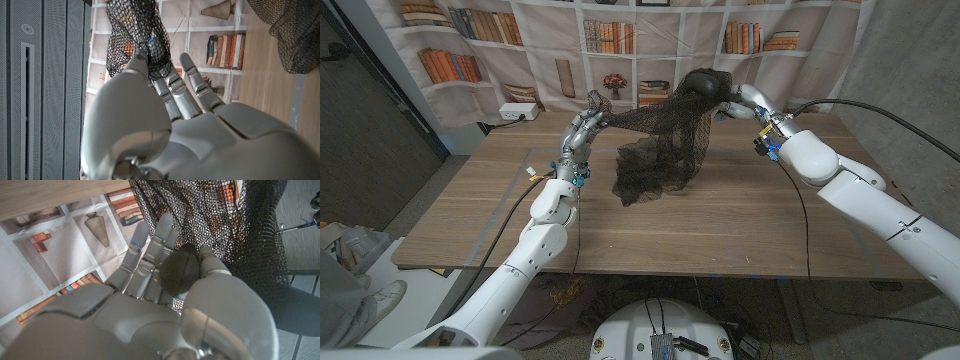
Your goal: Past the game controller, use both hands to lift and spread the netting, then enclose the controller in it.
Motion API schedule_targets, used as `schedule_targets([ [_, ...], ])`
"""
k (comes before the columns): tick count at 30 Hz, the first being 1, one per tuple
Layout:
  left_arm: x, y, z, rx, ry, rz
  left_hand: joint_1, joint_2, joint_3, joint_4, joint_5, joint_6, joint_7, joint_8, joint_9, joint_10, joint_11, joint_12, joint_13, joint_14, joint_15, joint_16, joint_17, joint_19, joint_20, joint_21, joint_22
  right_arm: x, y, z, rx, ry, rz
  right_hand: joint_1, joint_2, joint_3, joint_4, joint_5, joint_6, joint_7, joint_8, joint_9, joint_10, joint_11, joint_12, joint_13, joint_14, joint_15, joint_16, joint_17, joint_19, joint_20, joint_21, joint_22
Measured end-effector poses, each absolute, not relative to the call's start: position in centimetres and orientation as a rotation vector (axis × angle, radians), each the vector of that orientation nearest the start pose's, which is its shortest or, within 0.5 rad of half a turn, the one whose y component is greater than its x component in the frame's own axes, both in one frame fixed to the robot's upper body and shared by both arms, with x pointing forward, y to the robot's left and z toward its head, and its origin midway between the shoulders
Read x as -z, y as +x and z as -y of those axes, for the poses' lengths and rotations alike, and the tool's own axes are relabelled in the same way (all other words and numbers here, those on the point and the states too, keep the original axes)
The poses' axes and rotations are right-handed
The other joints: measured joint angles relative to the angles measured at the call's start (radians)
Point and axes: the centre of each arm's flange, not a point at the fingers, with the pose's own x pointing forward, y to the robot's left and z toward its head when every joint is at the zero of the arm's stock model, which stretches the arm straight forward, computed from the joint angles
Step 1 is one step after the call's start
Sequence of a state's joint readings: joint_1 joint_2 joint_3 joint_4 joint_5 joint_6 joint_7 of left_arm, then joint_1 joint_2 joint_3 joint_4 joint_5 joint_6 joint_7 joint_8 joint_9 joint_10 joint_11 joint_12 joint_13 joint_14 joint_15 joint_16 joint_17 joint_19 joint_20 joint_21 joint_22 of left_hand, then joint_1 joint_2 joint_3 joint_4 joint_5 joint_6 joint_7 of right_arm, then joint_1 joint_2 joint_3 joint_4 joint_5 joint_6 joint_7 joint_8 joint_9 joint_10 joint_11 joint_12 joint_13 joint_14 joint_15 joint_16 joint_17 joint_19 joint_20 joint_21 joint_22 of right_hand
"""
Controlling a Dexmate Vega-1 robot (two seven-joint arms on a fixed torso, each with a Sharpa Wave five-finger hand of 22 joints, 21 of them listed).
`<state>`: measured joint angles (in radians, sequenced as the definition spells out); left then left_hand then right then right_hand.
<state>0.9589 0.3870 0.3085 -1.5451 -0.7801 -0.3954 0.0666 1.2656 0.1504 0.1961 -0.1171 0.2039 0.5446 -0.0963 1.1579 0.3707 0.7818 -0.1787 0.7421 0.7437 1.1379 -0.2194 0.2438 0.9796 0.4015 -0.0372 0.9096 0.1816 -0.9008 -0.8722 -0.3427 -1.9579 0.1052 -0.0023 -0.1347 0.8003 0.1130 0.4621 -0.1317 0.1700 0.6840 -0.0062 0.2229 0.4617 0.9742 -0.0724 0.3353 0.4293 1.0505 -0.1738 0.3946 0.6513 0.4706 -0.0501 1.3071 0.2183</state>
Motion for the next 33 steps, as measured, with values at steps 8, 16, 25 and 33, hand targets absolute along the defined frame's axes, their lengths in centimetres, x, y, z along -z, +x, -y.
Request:
schedule_targets([
  [8, -0.7, 60.2, -24.9, 0.217, -0.380, 0.787, 0.000, 0.000, 0.000, 0.000, 0.000, 0.000, 0.000, 0.004, 0.001, 0.000, 0.000, 0.000, -0.003, 0.000, 0.000, -0.004, 0.005, 0.000, 0.000, 0.000, 0.000, -9.5, 51.8, 24.4, -0.142, -0.771, 0.884, 0.000, 0.000, -0.001, 0.001, 0.000, 0.000, 0.000, 0.000, 0.008, -0.003, -0.003, 0.000, 0.000, -0.002, -0.002, 0.000, 0.000, -0.005, 0.005, 0.000, -0.005],
  [16, -1.1, 60.8, -25.4, 0.207, -0.362, 0.775, 0.000, 0.000, 0.000, 0.000, 0.000, 0.000, 0.000, 0.004, 0.000, 0.000, 0.000, 0.000, 0.000, 0.000, 0.000, -0.004, 0.006, 0.000, 0.000, 0.000, 0.000, -8.8, 51.0, 24.1, -0.185, -0.778, 0.903, 0.000, 0.000, -0.001, 0.001, 0.004, -0.003, -0.003, 0.007, 0.015, -0.003, -0.003, 0.000, 0.000, -0.002, -0.002, 0.000, 0.000, -0.005, 0.005, 0.006, -0.005],
  [25, -2.1, 61.1, -25.4, 0.225, -0.332, 0.787, 0.000, 0.000, 0.000, 0.000, 0.000, 0.000, 0.000, 0.004, -0.002, 0.000, 0.000, 0.000, 0.000, 0.000, 0.000, -0.004, 0.009, 0.000, 0.000, 0.000, 0.000, -7.8, 50.4, 23.4, -0.248, -0.784, 0.924, 0.000, 0.000, -0.001, 0.001, 0.004, -0.003, -0.003, 0.007, 0.023, -0.004, -0.003, 0.000, 0.000, -0.002, -0.002, -0.008, 0.000, -0.009, 0.002, 0.006, -0.009],
  [33, -3.2, 61.2, -25.2, 0.245, -0.302, 0.801, 0.000, 0.000, 0.000, 0.000, 0.000, 0.000, 0.000, 0.004, -0.004, 0.000, 0.000, 0.000, 0.000, 0.000, 0.000, -0.004, 0.009, 0.000, 0.000, 0.000, 0.000, -7.1, 49.8, 22.6, -0.292, -0.836, 0.949, 0.000, 0.000, -0.005, 0.005, 0.004, -0.011, -0.011, 0.007, 0.032, -0.010, -0.010, 0.000, 0.000, -0.009, -0.001, -0.014, -0.003, -0.020, 0.002, 0.006, -0.014],
])
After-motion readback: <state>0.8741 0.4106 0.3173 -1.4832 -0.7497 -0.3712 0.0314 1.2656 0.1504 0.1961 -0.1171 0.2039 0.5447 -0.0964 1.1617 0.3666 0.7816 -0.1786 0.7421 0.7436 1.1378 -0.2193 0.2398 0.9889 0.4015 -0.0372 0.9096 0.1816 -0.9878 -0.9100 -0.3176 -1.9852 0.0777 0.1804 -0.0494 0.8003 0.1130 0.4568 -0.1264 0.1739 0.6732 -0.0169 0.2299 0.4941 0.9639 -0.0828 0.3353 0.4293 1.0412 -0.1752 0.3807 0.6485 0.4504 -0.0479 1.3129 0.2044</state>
